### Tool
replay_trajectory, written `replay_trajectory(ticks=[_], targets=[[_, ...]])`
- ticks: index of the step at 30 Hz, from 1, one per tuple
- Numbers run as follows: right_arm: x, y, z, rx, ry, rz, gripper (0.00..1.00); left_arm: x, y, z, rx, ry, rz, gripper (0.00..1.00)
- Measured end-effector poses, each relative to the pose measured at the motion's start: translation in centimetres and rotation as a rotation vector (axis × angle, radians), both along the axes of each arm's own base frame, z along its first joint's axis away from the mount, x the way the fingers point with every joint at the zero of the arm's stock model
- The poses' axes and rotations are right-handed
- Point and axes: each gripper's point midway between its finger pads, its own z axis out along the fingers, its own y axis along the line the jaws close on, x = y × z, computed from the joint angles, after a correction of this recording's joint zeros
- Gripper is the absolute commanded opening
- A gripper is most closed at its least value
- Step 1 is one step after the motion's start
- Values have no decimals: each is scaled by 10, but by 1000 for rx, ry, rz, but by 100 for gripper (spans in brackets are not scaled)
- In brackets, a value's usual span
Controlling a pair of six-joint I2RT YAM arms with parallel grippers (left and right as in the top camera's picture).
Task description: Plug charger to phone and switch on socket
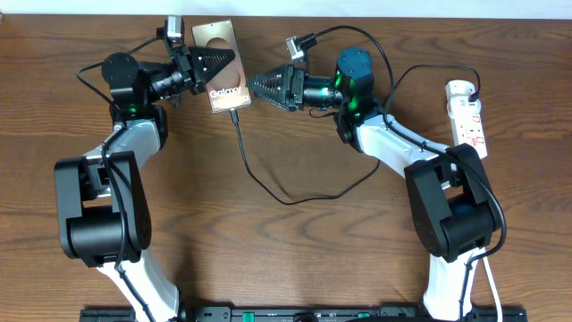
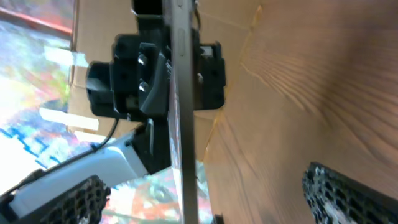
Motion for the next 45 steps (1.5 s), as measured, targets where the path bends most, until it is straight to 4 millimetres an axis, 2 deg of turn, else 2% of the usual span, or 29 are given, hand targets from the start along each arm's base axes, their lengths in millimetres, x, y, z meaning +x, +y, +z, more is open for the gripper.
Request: replay_trajectory(ticks=[4, 10, 14, 19, 25, 30, 35, 40, 45], targets=[[-4, -1, -25, -74, 57, 17, 99, 4, 7, -21, 9, 102, 15, 7], [-9, -12, -67, -208, 112, 11, 99, 1, 41, -87, 51, 366, 101, 7], [-3, -28, -83, -262, 100, -17, 99, -8, 61, -125, 124, 472, 177, 7], [5, -49, -99, -327, 86, -56, 99, -30, 69, -171, 281, 586, 223, 7], [1, -58, -111, -377, 55, -44, 99, -51, 78, -205, 468, 655, 247, 7], [-7, -63, -118, -450, 74, -7, 99, -64, 87, -224, 594, 694, 256, 7], [-13, -75, -121, -592, 104, 8, 99, -67, 91, -229, 679, 668, 252, 7], [-9, -90, -120, -775, 86, -20, 99, -70, 93, -232, 730, 655, 244, 7], [-3, -95, -121, -894, 38, -52, 99, -74, 99, -234, 782, 662, 247, 7]])
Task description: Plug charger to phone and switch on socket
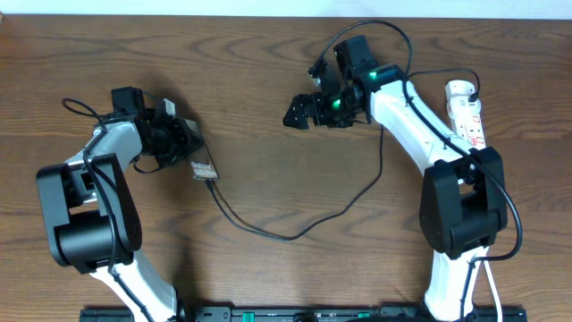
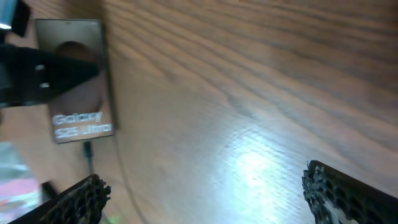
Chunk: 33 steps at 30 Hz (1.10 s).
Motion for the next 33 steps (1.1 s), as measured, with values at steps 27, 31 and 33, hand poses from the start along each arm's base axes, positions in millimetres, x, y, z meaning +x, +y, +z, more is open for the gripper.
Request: replay_trajectory(ticks=[27, 31, 33], targets=[[0, -2, -7, -77, -29, 4, 99, -8, 4, 3, 29, 46, 5, 53], [0, -2, -7, -77, -29, 4, 99, -11, 4, 4, 34, 59, 3, 59], [0, -2, -7, -77, -29, 4, 99, -13, 4, 4, 36, 68, 2, 62]])
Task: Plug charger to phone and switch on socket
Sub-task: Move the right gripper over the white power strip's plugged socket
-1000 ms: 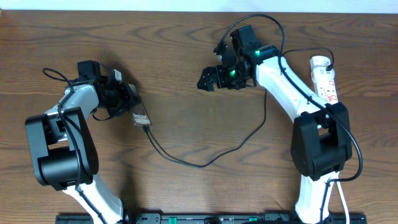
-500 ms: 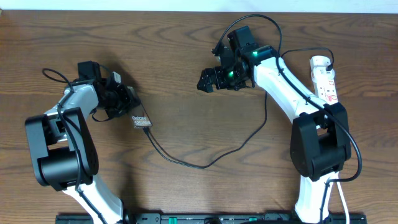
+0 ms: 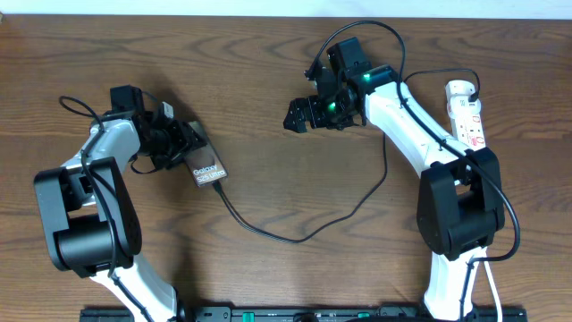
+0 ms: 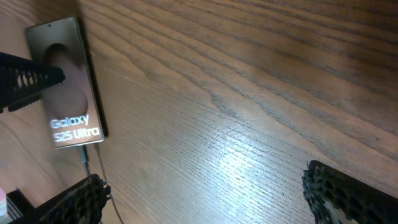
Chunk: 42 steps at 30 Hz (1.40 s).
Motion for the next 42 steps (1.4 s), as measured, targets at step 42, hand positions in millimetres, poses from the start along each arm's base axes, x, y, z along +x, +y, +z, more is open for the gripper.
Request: replay_trajectory(ticks=[42], targets=[[20, -215, 187, -335, -456, -627, 99, -62, 11, 217, 258, -484, 50, 89]])
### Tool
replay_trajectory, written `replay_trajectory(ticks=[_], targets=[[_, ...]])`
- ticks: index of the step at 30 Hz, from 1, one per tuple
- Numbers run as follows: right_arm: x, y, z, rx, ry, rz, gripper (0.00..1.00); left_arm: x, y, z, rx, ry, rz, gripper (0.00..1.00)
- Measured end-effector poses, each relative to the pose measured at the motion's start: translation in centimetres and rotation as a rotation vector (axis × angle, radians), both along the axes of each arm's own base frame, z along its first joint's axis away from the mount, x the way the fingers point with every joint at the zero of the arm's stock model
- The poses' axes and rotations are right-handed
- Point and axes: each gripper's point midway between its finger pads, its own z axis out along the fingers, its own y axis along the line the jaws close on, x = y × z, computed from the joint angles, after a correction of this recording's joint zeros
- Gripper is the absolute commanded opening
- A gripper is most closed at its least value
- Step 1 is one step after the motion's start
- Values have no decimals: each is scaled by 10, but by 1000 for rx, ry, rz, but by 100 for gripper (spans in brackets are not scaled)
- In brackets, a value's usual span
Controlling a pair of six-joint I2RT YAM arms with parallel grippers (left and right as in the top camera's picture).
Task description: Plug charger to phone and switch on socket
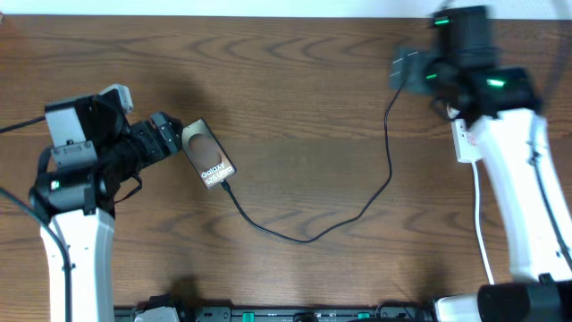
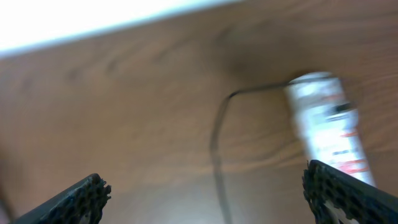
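Observation:
The phone (image 1: 206, 154) lies screen-up on the left of the table, with the black charger cable (image 1: 308, 239) plugged into its lower end. My left gripper (image 1: 166, 137) is at the phone's upper left edge; its jaws are too small to read here. My right gripper (image 1: 407, 69) is blurred at the back right and stands wide open with nothing in it (image 2: 205, 196). In the right wrist view the white power strip (image 2: 326, 124) lies just ahead to the right, with the cable (image 2: 217, 143) running away from its end. Overhead, my right arm covers most of the strip (image 1: 463, 139).
The cable loops across the middle of the wooden table (image 1: 295, 107) and rises to the strip at the right. A white wall edge (image 2: 93, 25) runs along the far side of the table.
My right gripper has gone from the back middle of the table to the back right, by the power strip. My left arm has pulled back; the phone lies slightly further right.
At first my left gripper held the phone at the back middle, cable plugged in, with my right gripper next to it. Then the left had the phone at the left and the right stood open, apart. Now the phone lies there and the right is by the strip.

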Motion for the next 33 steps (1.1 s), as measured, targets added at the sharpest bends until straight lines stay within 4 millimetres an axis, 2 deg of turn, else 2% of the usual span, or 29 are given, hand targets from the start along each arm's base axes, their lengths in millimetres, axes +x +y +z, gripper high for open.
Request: replay_trajectory(ticks=[3, 6, 11, 15, 18, 25, 33], targets=[[3, -47, 20, 23, -66, -95, 99, -4, -1, 7, 5, -22, 0, 89], [2, -97, 21, 80, -80, -149, 99, -5, -3, 9, 6, -31, -18, 89], [-5, -167, 1, 201, -61, -160, 99, -5, -8, 10, -4, -39, -57, 89], [-7, -199, -32, 313, -26, -104, 99, -4, -10, 10, -3, -43, -72, 89], [-4, -209, -66, 397, 10, -41, 99, -4, -10, 10, -3, -44, -74, 89], [13, -201, -130, 488, 77, 70, 99, -4, -11, 10, -2, -45, -78, 89], [25, -188, -162, 437, 131, 127, 99, -4, -11, 10, -2, -45, -78, 89]])
